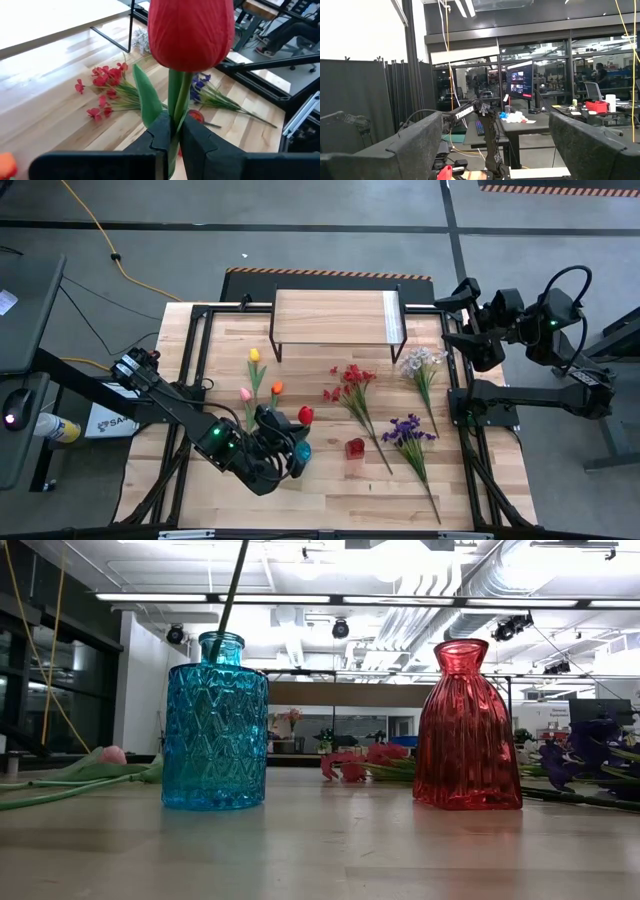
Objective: Pick and place flowers into a vace then onto a shelf
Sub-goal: Put the red tulip into the blue transparent vase
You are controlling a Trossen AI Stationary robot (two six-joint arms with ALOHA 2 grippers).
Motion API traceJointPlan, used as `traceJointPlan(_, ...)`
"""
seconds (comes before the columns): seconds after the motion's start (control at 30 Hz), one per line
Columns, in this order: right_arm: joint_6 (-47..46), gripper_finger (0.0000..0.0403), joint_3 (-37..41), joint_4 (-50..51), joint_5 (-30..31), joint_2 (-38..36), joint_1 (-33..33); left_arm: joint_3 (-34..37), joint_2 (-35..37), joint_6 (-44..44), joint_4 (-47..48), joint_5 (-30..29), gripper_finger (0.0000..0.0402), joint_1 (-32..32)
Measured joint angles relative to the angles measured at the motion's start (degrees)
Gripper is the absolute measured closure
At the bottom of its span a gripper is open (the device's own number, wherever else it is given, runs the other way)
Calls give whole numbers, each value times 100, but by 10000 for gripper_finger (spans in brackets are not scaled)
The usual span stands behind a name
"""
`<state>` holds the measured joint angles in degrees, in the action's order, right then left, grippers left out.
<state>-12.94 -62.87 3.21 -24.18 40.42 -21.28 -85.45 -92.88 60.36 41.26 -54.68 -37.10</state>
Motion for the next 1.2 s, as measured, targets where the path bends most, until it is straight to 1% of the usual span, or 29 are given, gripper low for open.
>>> traceJointPlan(0.53,58,49,0,-1,90,0,2,0,0,22,541,-20,332,-2)
traceJointPlan(0.77,84,49,0,-1,87,0,2,0,0,56,557,-3,332,0)
traceJointPlan(1.0,143,49,0,-2,87,0,2,0,0,574,847,14,332,2)
traceJointPlan(1.2,143,49,0,-1,87,0,0,0,0,592,899,57,332,2)
